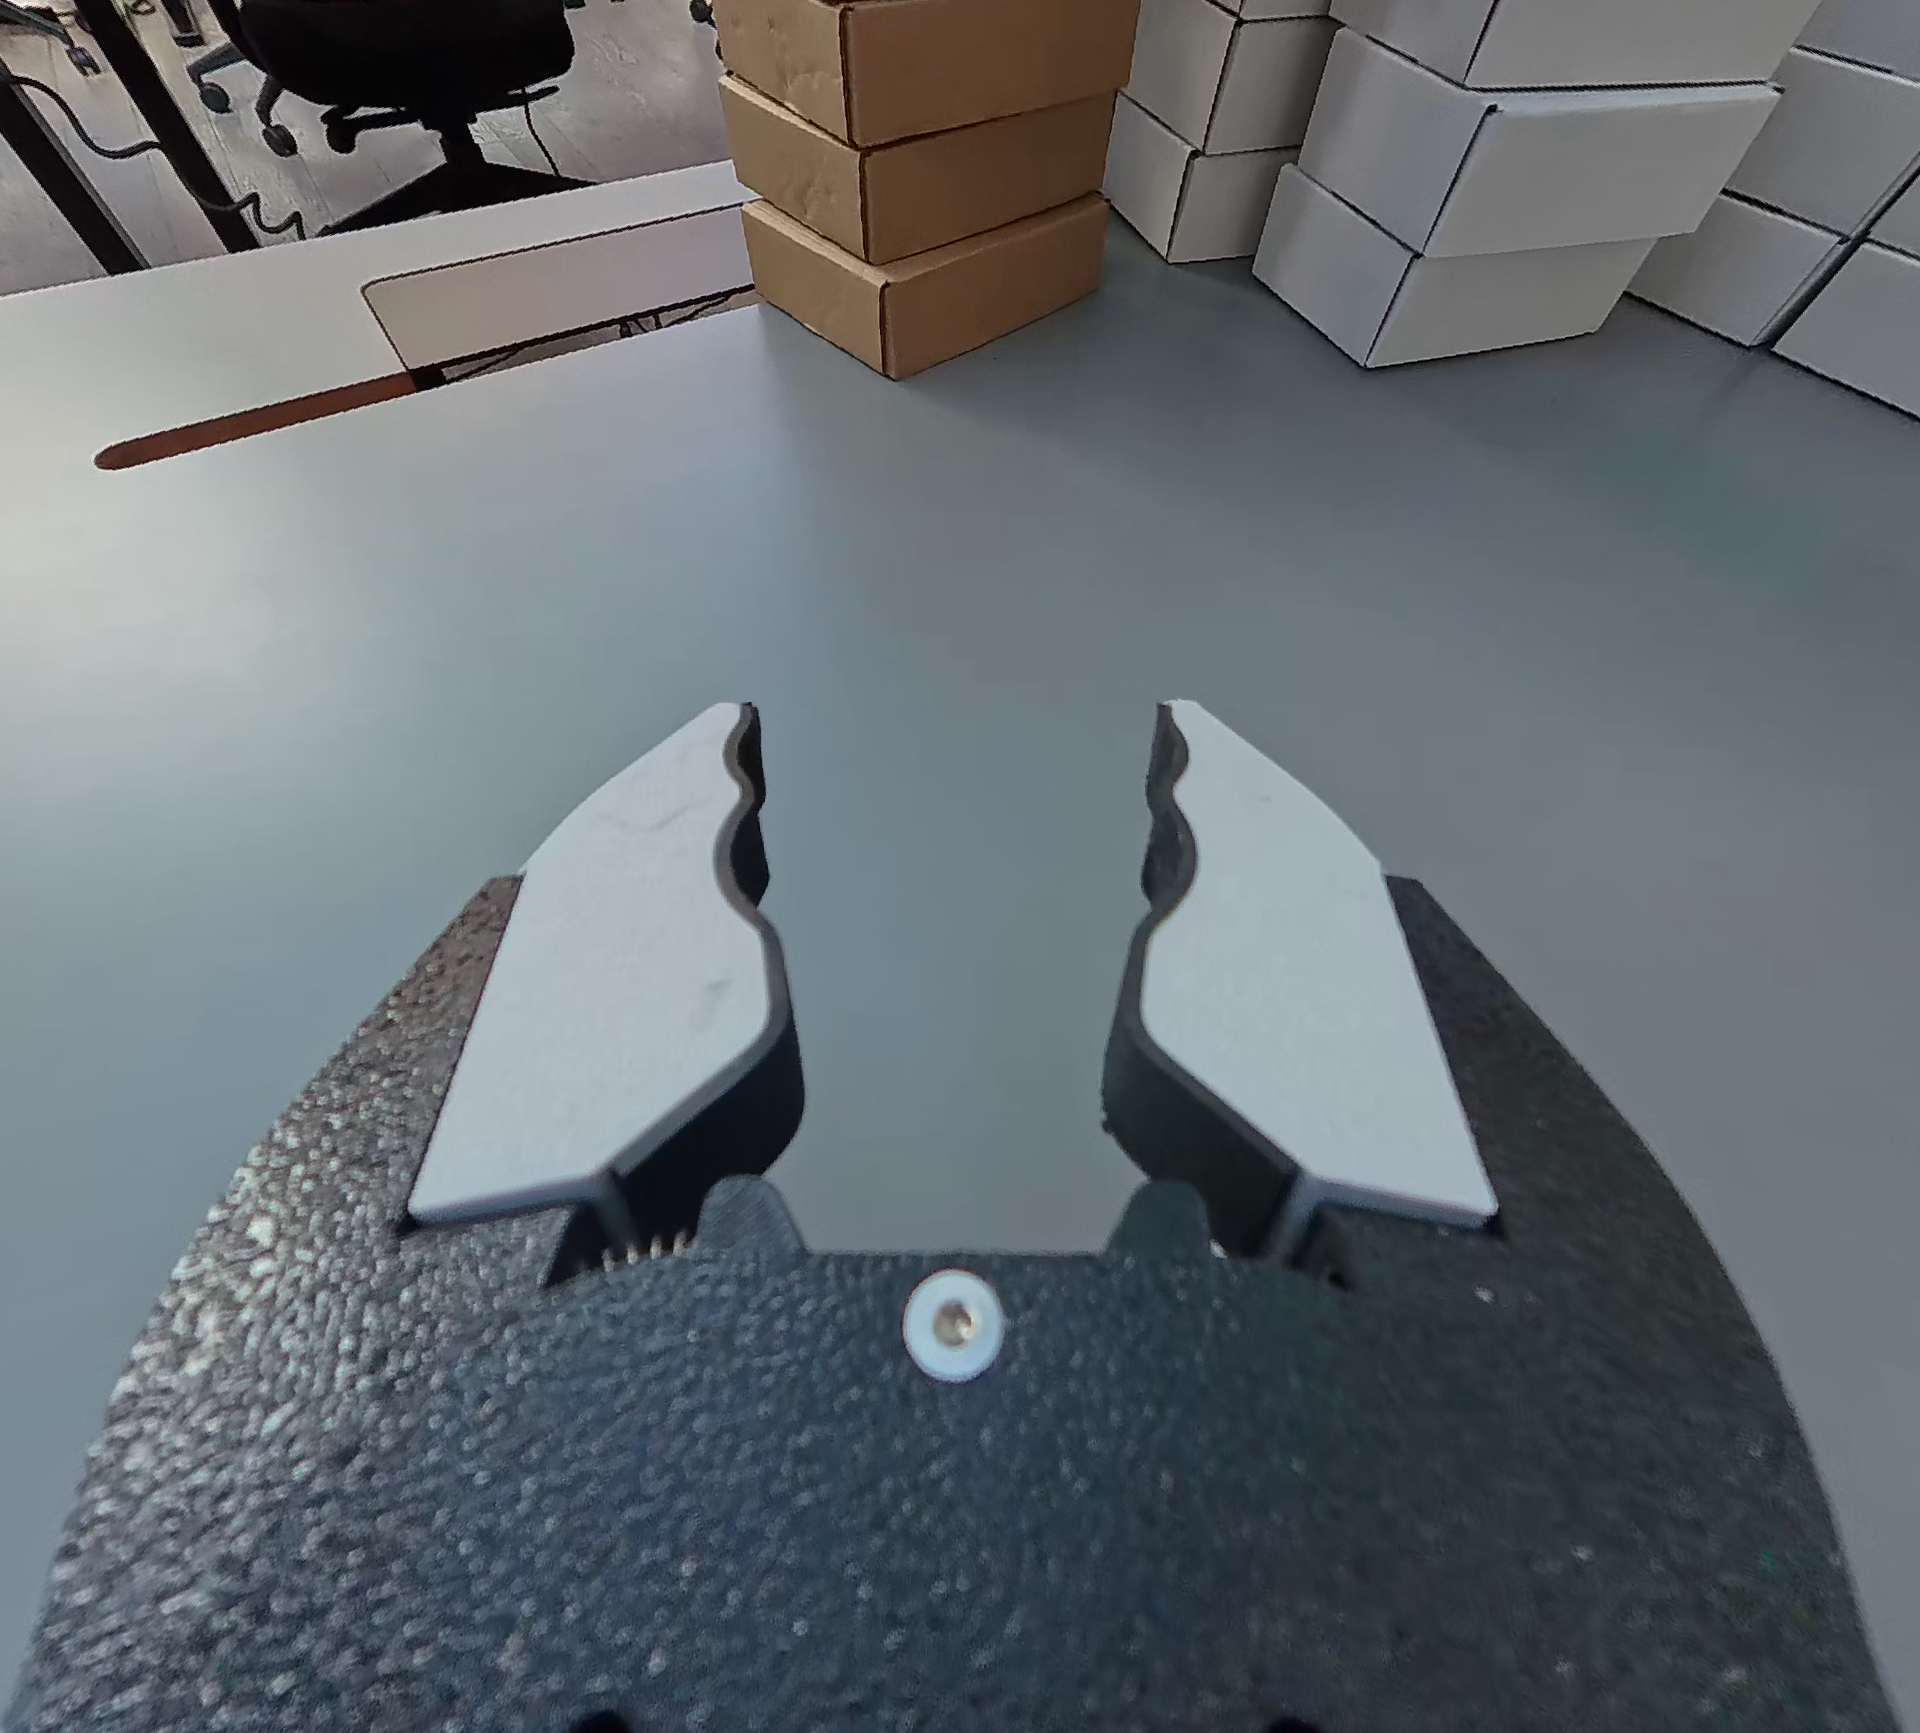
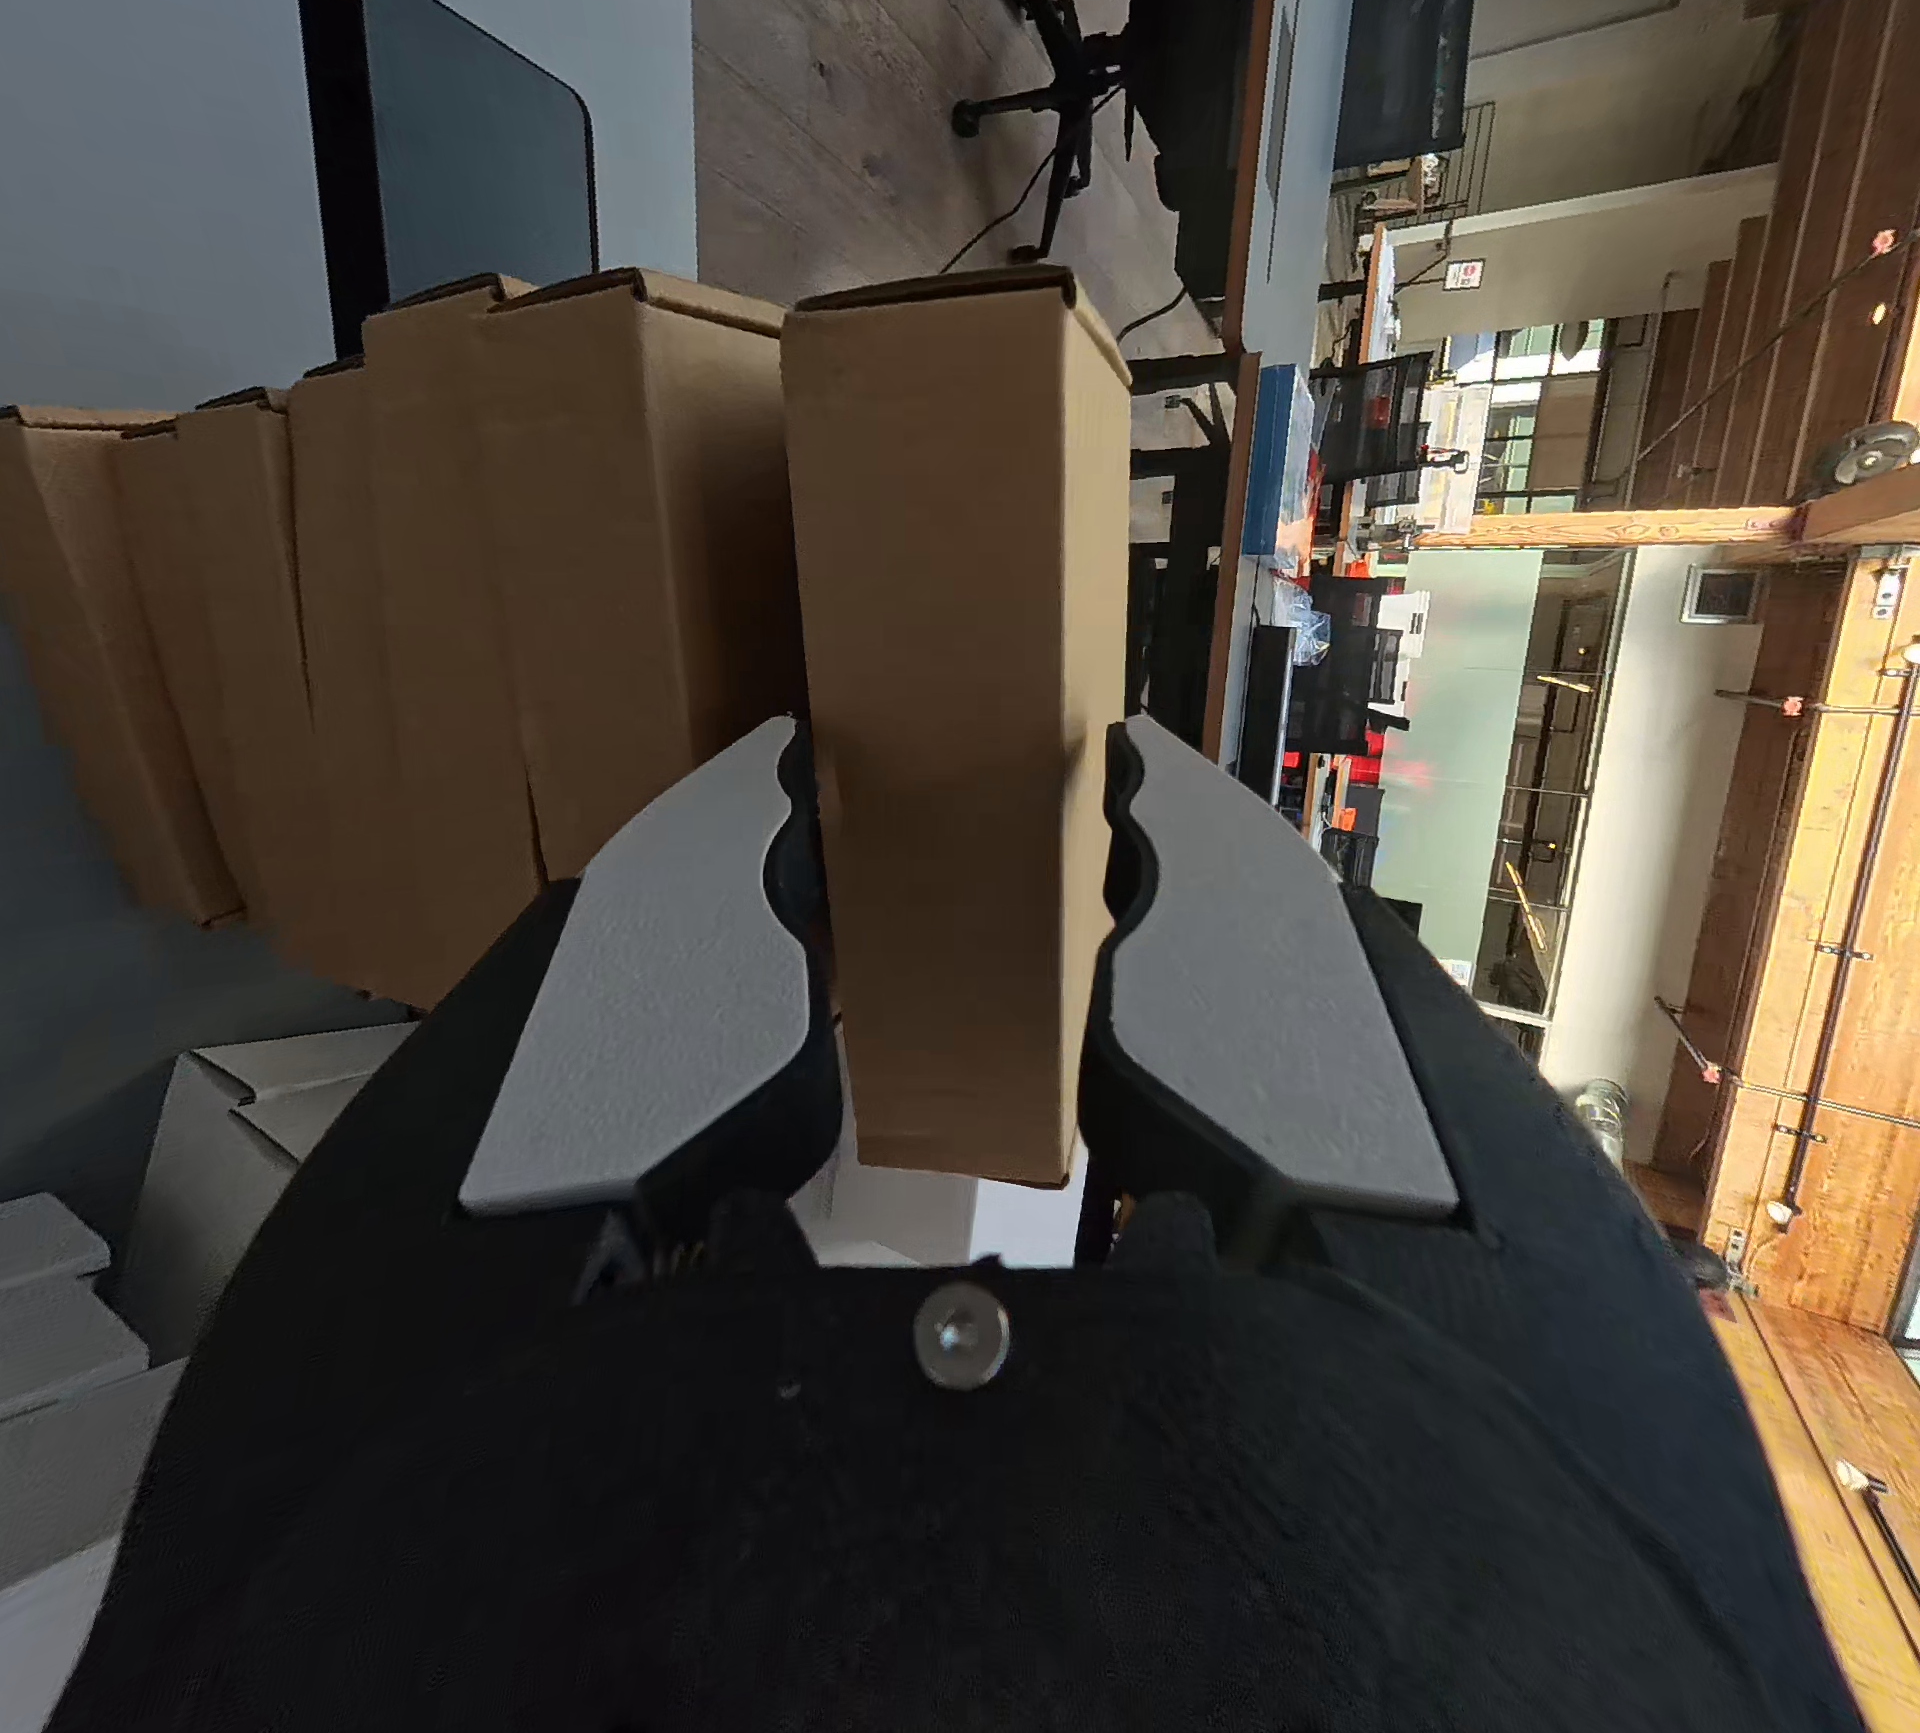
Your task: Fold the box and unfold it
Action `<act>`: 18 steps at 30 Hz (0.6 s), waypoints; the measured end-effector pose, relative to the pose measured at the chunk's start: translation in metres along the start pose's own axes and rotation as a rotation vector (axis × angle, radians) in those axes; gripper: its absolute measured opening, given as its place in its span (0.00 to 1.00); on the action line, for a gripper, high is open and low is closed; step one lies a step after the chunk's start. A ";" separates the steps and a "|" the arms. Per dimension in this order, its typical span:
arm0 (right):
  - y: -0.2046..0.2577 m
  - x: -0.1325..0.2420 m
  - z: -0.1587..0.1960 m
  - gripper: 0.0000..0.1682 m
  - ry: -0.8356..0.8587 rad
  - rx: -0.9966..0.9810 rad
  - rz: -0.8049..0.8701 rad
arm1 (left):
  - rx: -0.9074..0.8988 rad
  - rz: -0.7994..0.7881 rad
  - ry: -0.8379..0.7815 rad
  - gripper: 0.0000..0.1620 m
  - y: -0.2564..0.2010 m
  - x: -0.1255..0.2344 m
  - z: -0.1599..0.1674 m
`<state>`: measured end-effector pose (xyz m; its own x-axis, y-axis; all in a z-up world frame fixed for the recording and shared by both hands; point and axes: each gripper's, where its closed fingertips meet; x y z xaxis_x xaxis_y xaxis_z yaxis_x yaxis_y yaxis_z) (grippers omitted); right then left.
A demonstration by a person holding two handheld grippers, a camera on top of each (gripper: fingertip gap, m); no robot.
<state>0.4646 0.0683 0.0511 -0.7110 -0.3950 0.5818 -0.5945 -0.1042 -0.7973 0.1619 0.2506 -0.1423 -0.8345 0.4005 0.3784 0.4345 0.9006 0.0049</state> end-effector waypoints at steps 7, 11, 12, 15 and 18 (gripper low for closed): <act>0.017 -0.004 0.003 0.36 0.037 -0.043 -0.118 | 0.024 -0.006 -0.011 0.44 0.004 0.003 -0.003; 0.019 -0.004 0.001 0.35 0.022 -0.066 -0.107 | 0.043 -0.018 -0.022 0.45 0.007 0.005 -0.005; 0.020 -0.004 0.000 0.39 0.021 -0.082 -0.113 | 0.045 -0.021 -0.024 0.46 0.008 0.005 -0.005; 0.016 0.001 -0.001 0.45 0.024 -0.125 -0.076 | 0.041 -0.028 -0.027 0.46 0.010 0.007 -0.007; 0.009 0.017 -0.004 0.47 0.031 -0.199 0.032 | 0.031 -0.065 -0.032 0.47 0.016 0.010 -0.008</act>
Point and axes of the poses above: each gripper's, where its closed fingertips meet, x back along the fingers, z out of its underside, y = z × x across the jaws, and after that the axes turned 8 degrees about -z, right-handed
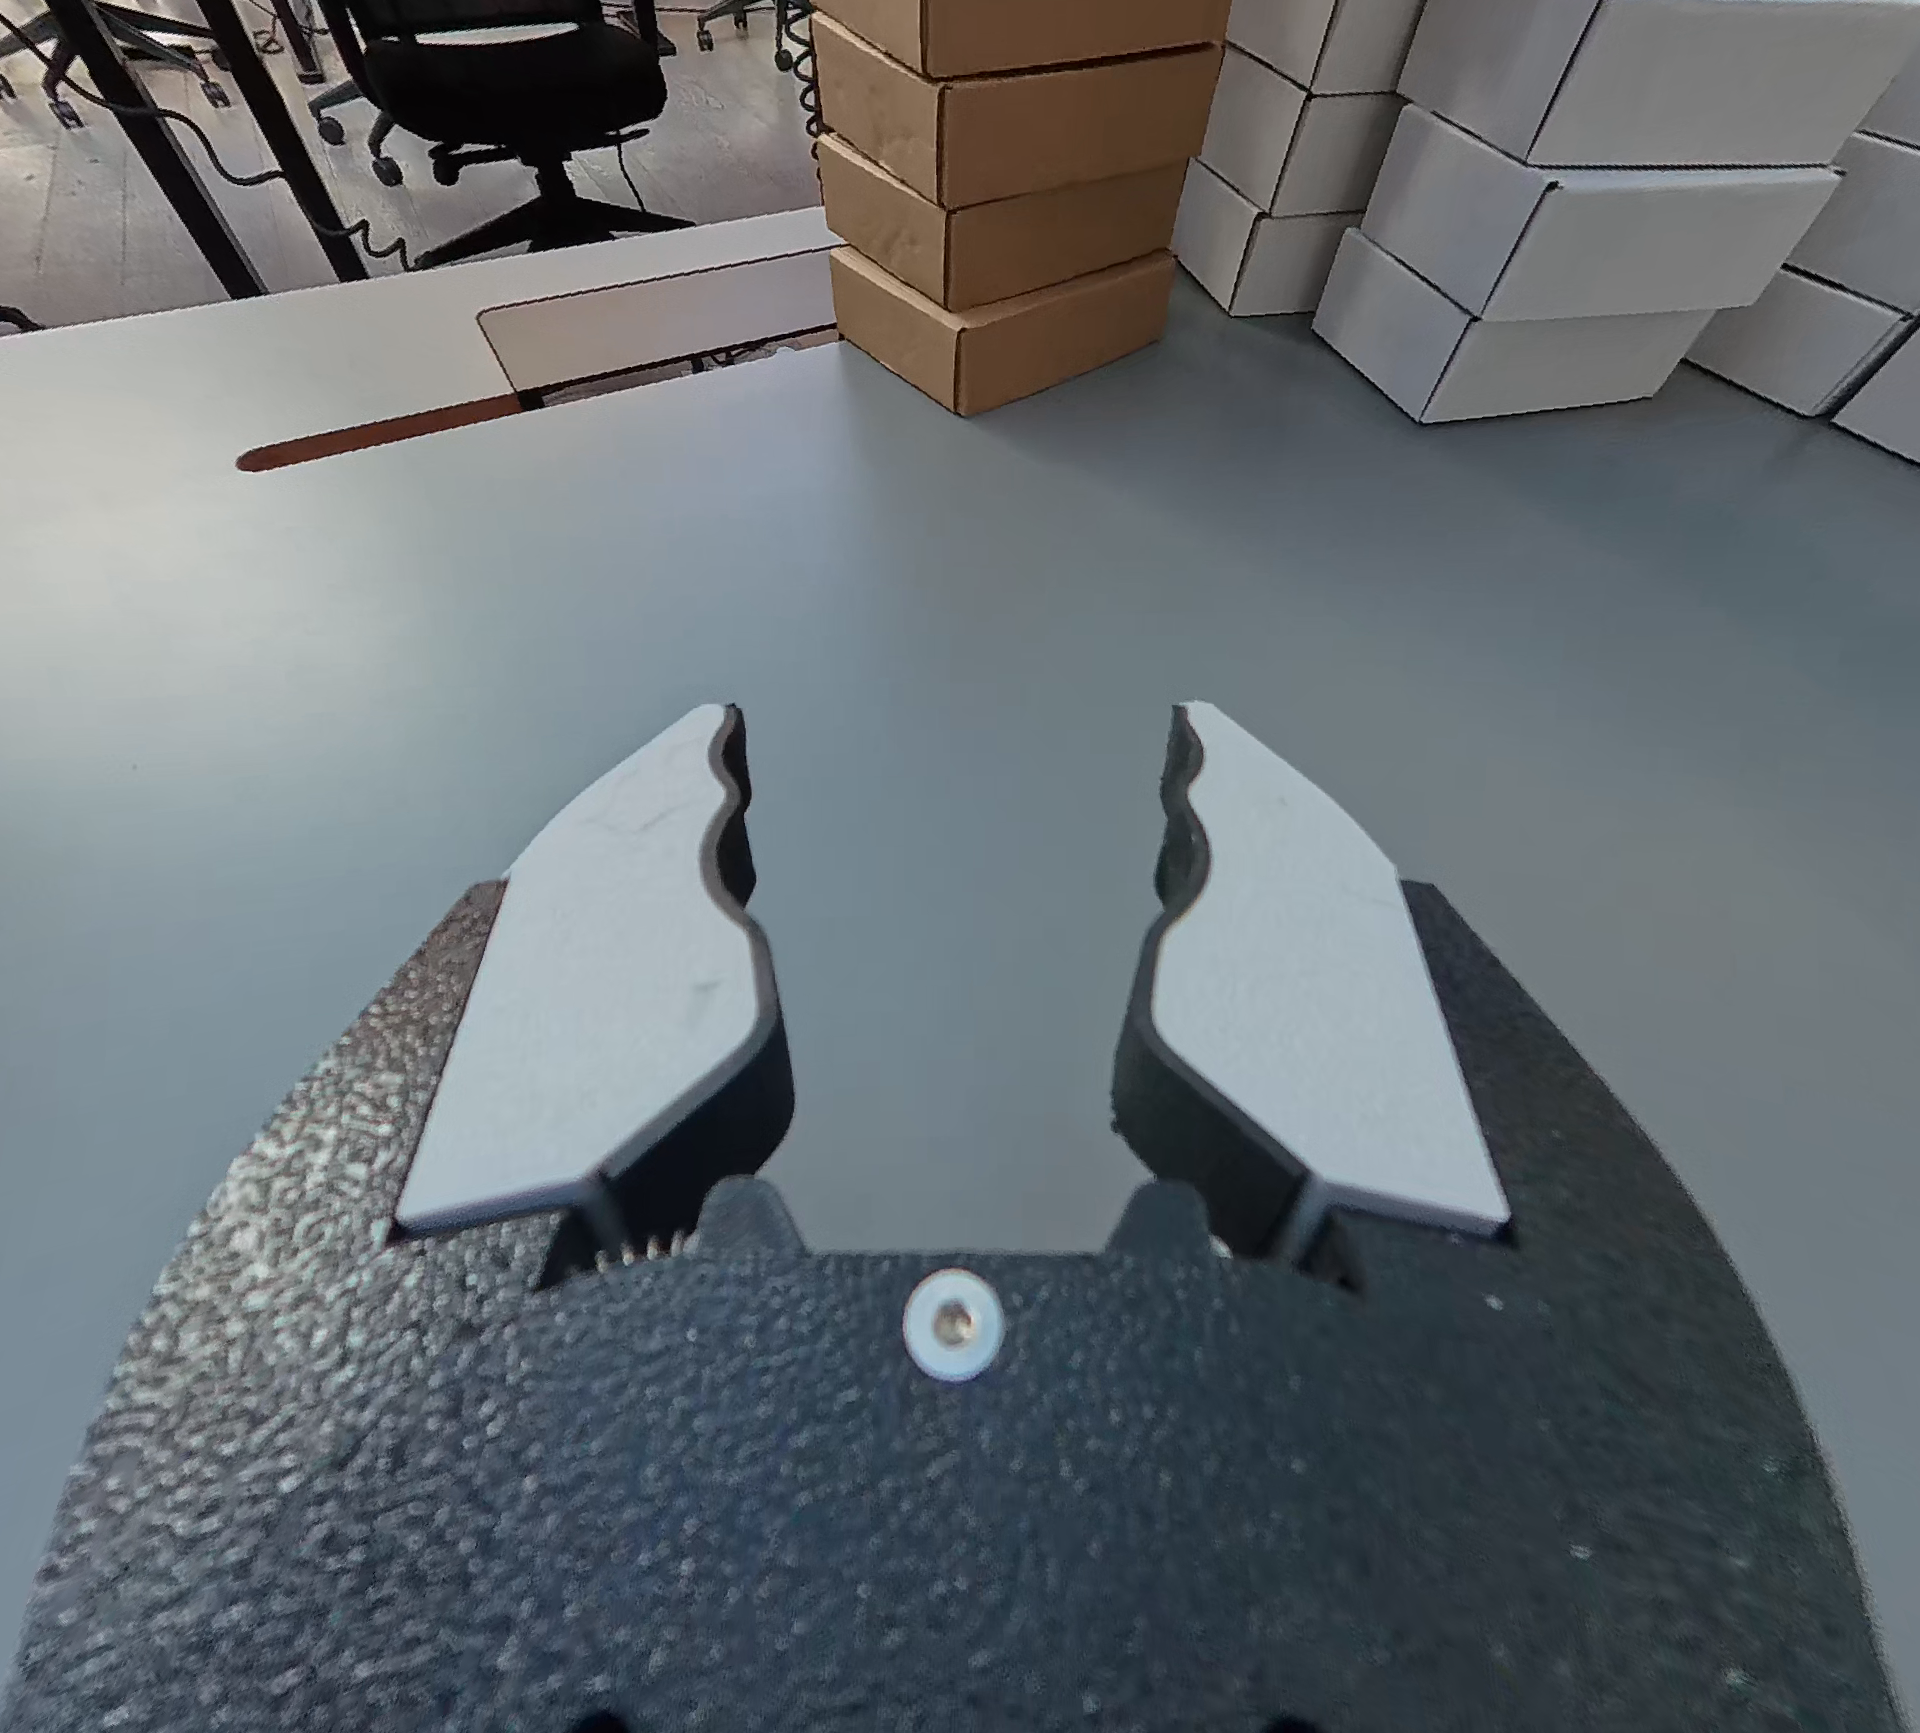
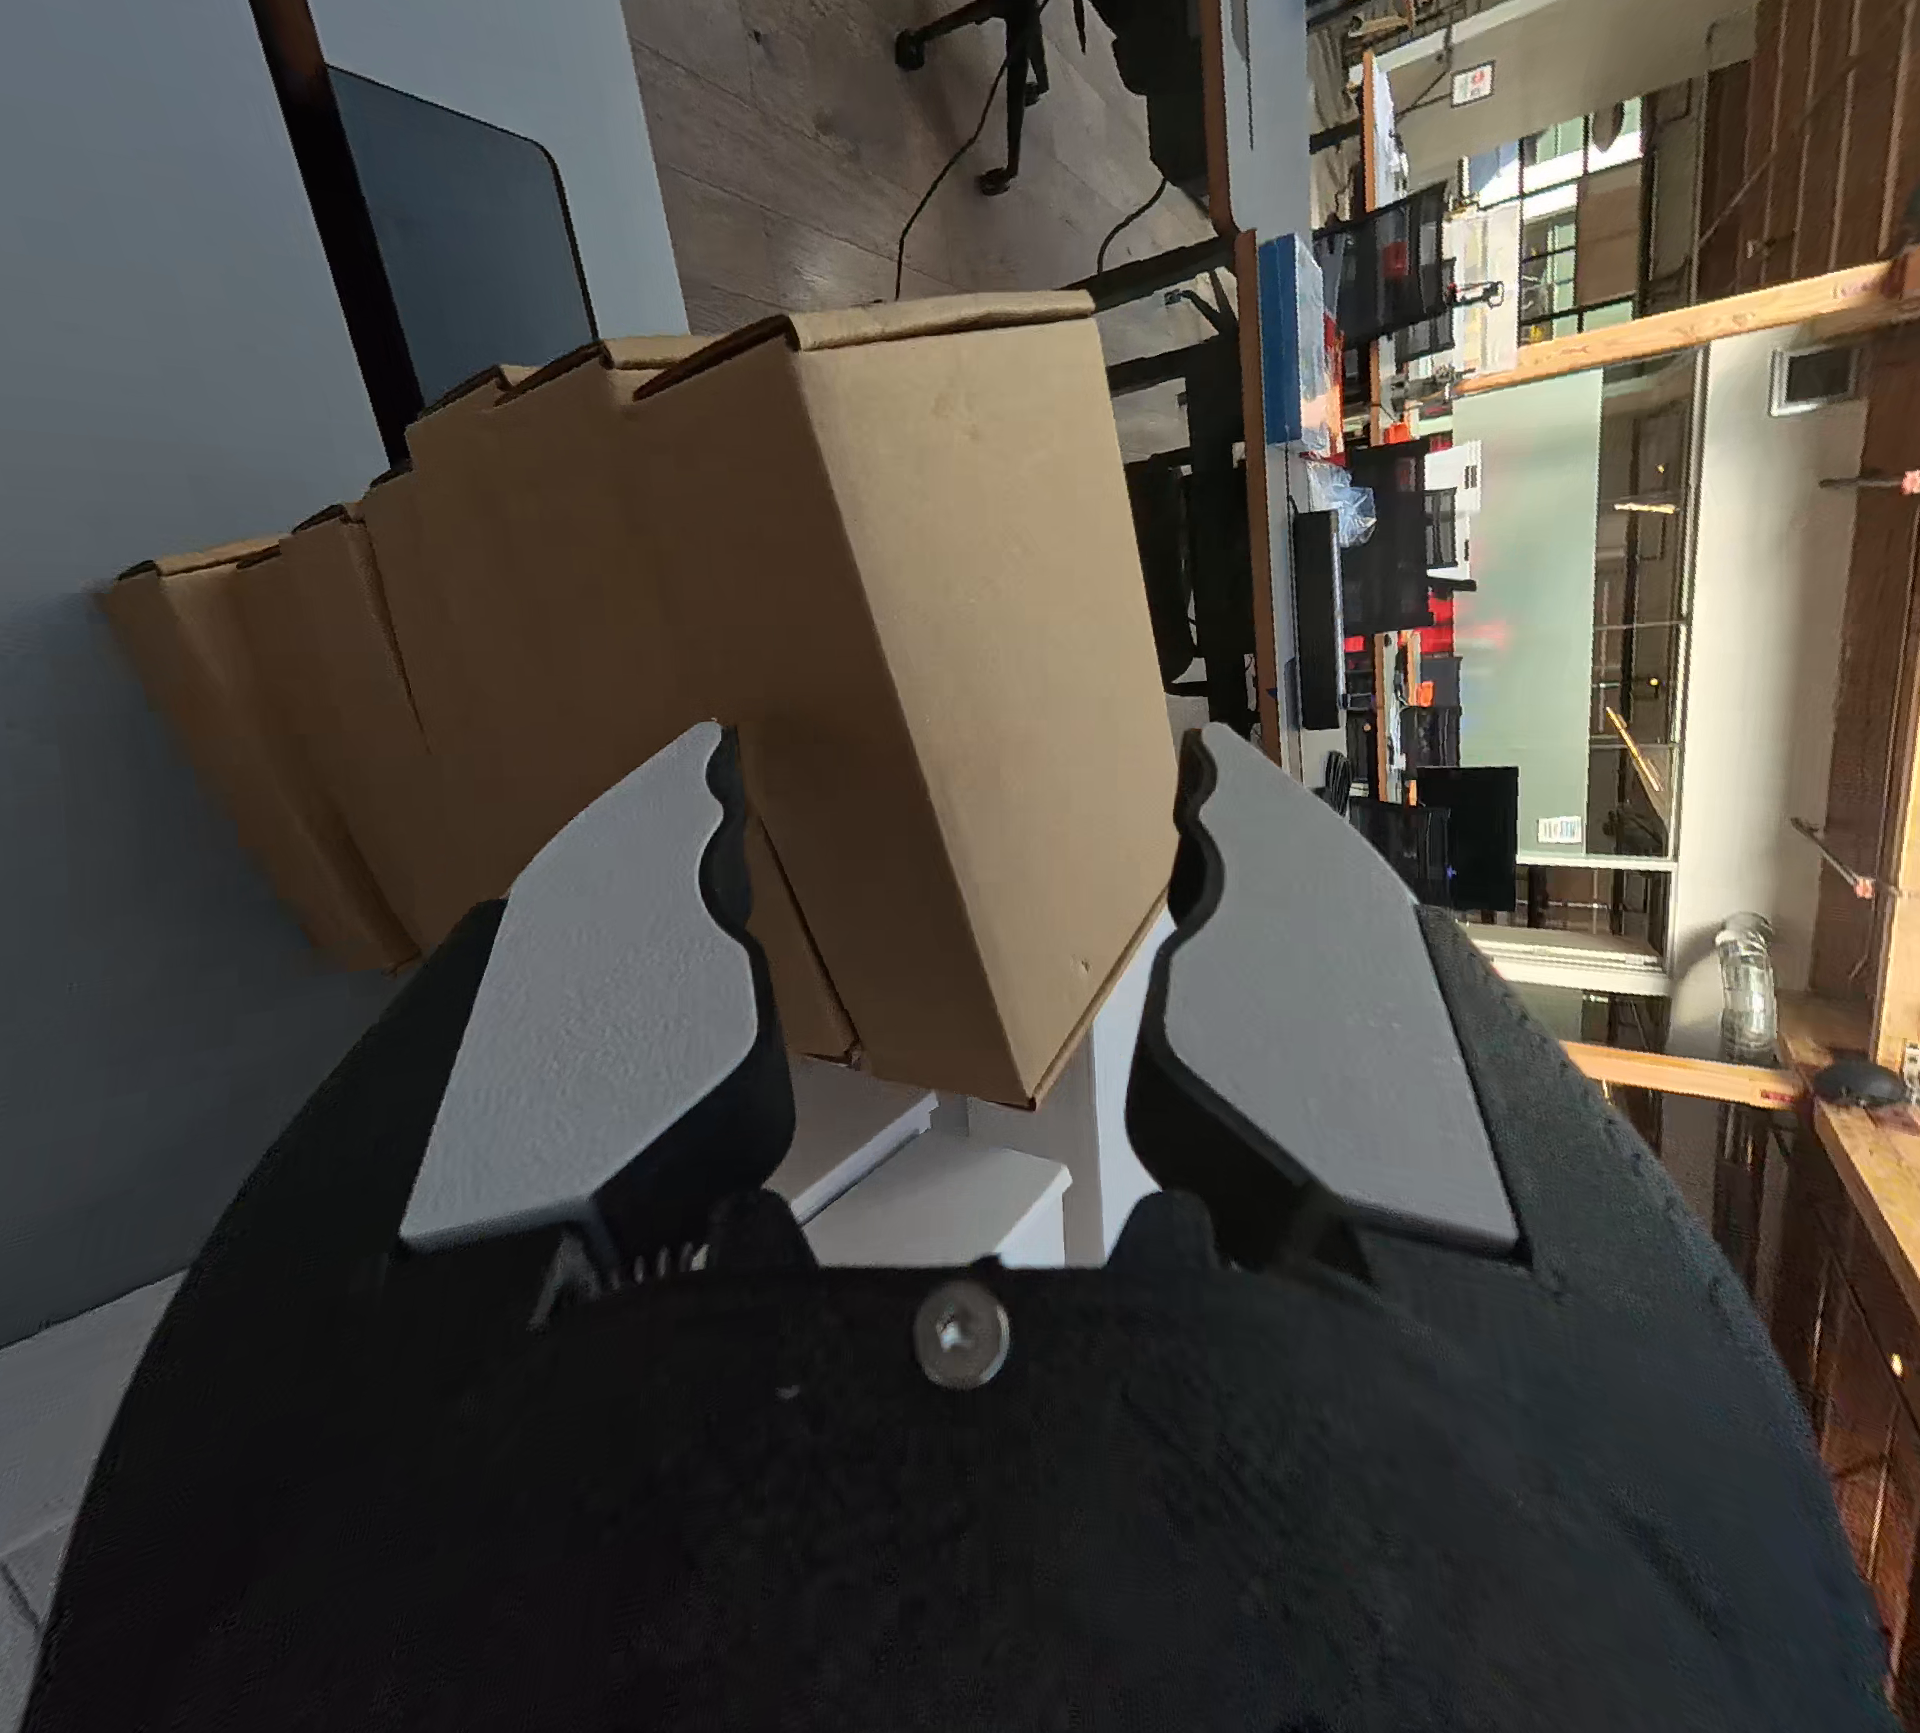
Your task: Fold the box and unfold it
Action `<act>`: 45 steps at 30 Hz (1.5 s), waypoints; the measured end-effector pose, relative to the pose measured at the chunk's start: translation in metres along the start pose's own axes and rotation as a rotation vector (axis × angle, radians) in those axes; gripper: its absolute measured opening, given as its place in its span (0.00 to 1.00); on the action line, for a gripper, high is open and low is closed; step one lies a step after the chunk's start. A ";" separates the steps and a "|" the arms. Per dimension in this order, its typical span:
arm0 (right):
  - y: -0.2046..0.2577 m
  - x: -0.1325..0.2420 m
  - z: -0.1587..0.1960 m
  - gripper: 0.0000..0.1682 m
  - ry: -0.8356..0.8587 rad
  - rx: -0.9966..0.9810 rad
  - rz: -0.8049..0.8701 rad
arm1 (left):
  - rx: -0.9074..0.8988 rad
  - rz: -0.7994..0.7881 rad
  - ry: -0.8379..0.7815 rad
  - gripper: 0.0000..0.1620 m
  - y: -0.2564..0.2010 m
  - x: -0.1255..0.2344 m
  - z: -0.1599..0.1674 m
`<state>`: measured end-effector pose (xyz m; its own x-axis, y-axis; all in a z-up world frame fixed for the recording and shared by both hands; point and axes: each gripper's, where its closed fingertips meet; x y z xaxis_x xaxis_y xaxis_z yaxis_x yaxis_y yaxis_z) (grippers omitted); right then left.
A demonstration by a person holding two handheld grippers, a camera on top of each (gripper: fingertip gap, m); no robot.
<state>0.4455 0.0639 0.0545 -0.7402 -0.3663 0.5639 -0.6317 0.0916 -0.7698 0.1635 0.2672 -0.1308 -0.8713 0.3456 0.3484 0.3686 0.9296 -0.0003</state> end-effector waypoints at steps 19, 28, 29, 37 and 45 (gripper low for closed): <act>0.201 0.142 0.060 0.53 -0.197 -0.996 0.267 | 0.002 -0.101 -0.130 0.48 -0.001 0.023 -0.039; 0.303 0.215 0.124 0.52 -0.118 -1.182 0.515 | -0.070 0.023 -0.126 0.48 -0.066 0.024 -0.049; 0.309 0.219 0.129 0.52 -0.112 -1.194 0.531 | -0.091 0.034 -0.118 0.48 -0.076 0.022 -0.046; 0.300 0.257 0.177 0.48 -0.010 -1.206 0.839 | -0.267 0.101 -0.071 0.48 -0.138 0.003 -0.020; 0.300 0.305 0.194 0.50 0.015 -1.142 1.071 | -0.424 0.110 -0.008 0.49 -0.161 -0.008 0.002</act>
Point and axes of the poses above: each gripper's, where its closed fingertips meet, x back along the fingers, z out of its underside, y = z × x across the jaws, and after that the axes turned 8 degrees about -z, right-handed
